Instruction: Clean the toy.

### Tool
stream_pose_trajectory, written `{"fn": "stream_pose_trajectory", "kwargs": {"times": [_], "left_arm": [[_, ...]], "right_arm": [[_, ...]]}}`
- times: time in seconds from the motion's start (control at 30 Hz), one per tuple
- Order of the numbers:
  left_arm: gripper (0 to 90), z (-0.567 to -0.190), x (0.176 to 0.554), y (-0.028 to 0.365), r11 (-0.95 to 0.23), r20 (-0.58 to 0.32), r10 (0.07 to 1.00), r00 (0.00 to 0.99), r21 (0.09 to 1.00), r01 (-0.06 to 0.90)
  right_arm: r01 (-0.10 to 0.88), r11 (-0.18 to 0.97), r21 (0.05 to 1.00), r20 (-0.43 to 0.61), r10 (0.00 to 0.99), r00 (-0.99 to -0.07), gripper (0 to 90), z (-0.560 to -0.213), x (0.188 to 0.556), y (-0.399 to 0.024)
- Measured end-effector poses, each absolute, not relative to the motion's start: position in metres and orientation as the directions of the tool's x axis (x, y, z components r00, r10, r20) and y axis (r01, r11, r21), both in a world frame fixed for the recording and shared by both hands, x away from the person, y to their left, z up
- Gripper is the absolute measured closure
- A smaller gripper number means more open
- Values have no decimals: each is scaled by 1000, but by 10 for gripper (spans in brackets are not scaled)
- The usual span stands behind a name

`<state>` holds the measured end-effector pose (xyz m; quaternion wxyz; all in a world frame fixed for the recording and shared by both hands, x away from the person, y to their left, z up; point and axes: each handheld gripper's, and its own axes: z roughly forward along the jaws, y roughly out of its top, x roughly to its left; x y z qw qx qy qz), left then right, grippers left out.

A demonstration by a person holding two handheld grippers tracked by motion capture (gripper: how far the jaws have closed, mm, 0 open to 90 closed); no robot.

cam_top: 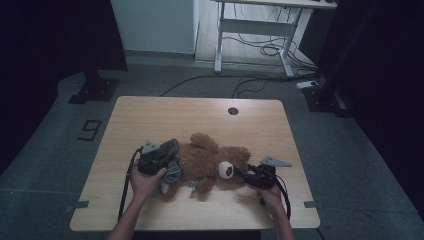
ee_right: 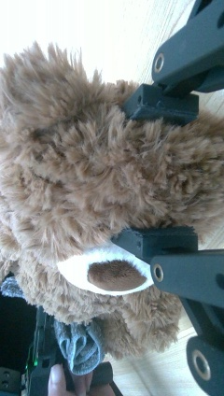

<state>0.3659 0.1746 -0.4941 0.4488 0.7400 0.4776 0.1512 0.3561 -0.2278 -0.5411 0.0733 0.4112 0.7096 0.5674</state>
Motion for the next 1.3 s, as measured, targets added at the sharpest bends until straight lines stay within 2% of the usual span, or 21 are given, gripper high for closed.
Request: {"fn": "stream_pose_trajectory", "kwargs": {"times": [0.03, 0.1, 0.13, 0.23, 0.3, 0.33, 0.4, 0.43, 0.47, 0.57, 0.6, 0.8, 1.07, 1.13, 1.3], "left_arm": [[793, -480, 360, 165, -169, -164, 836, 523, 830, 532], [794, -471, 357, 159, -177, -154, 825, 544, 843, 507], [793, -453, 351, 142, -189, -137, 797, 589, 869, 458], [793, -440, 348, 120, -215, -113, 765, 634, 884, 416], [793, -432, 347, 95, -240, -97, 733, 673, 890, 389], [793, -429, 351, 64, -284, -79, 698, 712, 882, 377], [792, -428, 356, 35, -341, -41, 672, 739, 870, 358], [792, -428, 356, 35, -341, -41, 672, 739, 870, 358], [792, -430, 365, 1, -376, -46, 643, 765, 850, 368], [792, -436, 371, -21, -406, -46, 631, 775, 831, 380], [792, -450, 377, -39, -458, -25, 631, 775, 795, 398], [796, -461, 379, -33, -428, -59, 634, 771, 804, 413], [798, -467, 377, 16, -458, 23, 707, 707, 776, 433], [798, -471, 376, 31, -414, -33, 707, 706, 790, 451], [797, -468, 366, 53, -391, -37, 714, 699, 808, 442]], "right_arm": [[502, 18, 864, 365, 666, -651, 498, -541, 356, -229], [504, 15, 864, 368, 664, -651, 498, -542, 357, -229], [505, 17, 863, 368, 663, -652, 498, -542, 357, -229], [502, 20, 865, 363, 665, -652, 497, -541, 356, -229], [500, 20, 866, 361, 666, -652, 497, -541, 356, -229], [500, 19, 866, 361, 668, -651, 498, -541, 356, -228], [500, 22, 866, 359, 668, -652, 498, -541, 355, -229], [500, 22, 866, 359, 668, -652, 498, -541, 355, -229], [500, 21, 866, 359, 668, -651, 498, -541, 355, -228], [499, 23, 866, 358, 668, -652, 498, -541, 355, -228], [500, 24, 866, 358, 669, -652, 498, -541, 355, -228], [499, 32, 866, 350, 674, -650, 498, -541, 355, -228], [515, 9, 857, 376, 672, -637, 498, -542, 358, -230], [512, 13, 859, 373, 670, -642, 497, -542, 357, -230], [509, 17, 861, 368, 669, -645, 497, -542, 357, -230]]}}
